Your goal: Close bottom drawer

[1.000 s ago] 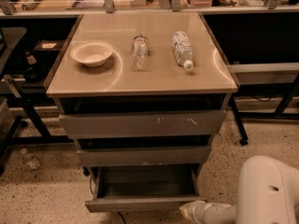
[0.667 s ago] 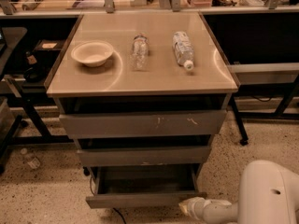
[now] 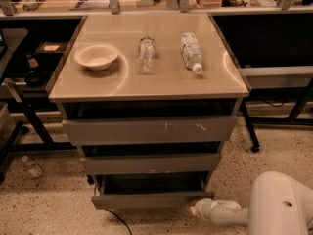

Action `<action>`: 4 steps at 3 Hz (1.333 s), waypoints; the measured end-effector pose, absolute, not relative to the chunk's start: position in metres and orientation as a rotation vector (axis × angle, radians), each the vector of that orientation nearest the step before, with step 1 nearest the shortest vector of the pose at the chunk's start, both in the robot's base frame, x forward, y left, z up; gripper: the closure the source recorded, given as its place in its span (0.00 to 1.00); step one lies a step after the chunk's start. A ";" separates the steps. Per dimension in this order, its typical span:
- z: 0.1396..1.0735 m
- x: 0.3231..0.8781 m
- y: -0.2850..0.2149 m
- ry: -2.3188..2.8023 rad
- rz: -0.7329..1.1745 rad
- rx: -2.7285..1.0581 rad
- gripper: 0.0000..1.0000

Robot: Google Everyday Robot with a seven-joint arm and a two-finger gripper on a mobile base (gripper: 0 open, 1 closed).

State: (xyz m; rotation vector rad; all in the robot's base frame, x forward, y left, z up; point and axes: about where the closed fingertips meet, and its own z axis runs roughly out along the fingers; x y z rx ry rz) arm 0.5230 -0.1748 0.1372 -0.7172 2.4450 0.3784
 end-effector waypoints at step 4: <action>0.142 0.604 -0.152 2.386 0.317 -0.807 1.00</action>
Offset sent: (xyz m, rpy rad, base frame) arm 0.0795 -0.0143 -0.0009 -0.0232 -0.0536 0.0413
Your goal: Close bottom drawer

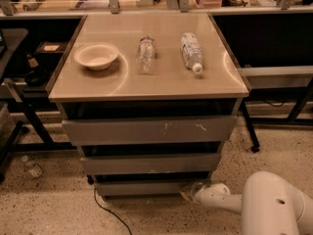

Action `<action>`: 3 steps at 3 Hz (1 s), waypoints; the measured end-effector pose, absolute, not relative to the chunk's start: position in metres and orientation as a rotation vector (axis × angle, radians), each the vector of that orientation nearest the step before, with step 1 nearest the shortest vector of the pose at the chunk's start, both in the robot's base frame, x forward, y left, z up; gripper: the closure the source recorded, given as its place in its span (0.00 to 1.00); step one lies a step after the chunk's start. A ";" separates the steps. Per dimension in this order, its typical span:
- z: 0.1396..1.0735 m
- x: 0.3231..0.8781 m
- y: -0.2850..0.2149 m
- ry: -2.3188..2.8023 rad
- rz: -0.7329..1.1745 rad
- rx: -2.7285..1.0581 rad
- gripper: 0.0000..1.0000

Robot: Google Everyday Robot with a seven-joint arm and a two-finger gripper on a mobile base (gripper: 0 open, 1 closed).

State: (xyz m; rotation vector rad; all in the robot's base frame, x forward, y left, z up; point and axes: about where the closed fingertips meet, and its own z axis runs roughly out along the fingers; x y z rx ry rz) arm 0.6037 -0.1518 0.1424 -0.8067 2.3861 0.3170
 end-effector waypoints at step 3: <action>0.224 0.596 -0.246 2.475 0.204 -0.596 1.00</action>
Offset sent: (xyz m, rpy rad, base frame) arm -0.2055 -0.1005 0.1027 -0.2507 0.1432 -0.3834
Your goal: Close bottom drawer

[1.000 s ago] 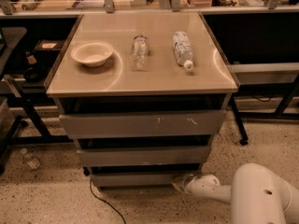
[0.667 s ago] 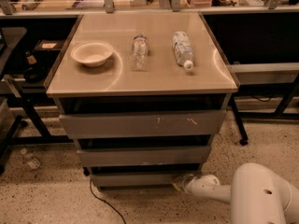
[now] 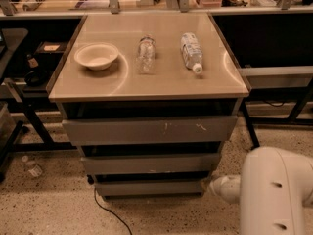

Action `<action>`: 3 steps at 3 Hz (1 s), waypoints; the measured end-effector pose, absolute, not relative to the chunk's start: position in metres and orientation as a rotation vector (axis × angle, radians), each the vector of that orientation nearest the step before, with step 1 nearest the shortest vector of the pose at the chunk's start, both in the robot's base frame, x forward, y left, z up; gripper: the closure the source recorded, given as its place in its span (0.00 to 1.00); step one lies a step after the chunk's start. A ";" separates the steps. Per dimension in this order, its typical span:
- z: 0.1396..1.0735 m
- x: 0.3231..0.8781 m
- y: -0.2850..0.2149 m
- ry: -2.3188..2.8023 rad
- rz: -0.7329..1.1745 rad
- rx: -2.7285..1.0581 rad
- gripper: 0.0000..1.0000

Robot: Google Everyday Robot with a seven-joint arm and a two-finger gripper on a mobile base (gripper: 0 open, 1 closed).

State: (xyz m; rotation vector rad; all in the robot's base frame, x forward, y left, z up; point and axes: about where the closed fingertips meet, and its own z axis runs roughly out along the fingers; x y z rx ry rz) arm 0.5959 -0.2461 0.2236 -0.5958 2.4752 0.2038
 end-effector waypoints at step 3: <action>0.273 0.609 -0.244 2.420 0.148 -0.615 0.58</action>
Offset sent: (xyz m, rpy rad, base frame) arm 0.0247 0.0049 0.0516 -0.0309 -0.0630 0.0073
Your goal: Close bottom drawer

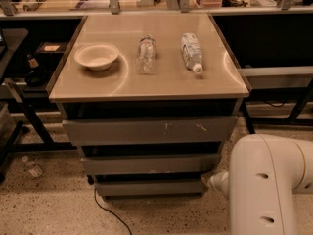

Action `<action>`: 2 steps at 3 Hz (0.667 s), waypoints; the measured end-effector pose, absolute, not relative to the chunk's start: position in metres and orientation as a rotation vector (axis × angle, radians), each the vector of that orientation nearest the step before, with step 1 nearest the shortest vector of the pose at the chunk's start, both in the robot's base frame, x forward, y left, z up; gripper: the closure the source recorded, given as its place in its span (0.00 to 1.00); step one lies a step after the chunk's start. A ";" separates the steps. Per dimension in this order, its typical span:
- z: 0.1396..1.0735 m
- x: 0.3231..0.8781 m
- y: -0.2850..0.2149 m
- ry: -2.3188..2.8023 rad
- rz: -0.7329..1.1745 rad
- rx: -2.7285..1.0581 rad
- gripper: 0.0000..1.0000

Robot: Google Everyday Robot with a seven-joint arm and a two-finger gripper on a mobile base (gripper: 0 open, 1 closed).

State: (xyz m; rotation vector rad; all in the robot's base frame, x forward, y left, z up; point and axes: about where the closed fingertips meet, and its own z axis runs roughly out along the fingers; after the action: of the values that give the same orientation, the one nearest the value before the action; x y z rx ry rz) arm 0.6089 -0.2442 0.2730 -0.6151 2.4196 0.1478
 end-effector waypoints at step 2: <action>0.266 0.600 -0.248 2.471 0.156 -0.613 0.12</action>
Offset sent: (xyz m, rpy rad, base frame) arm -0.0169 -0.0235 -0.0145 -0.0116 0.1374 -0.0181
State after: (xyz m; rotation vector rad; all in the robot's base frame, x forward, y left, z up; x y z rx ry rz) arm 0.6000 -0.2479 0.2660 -0.6125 2.4710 0.1562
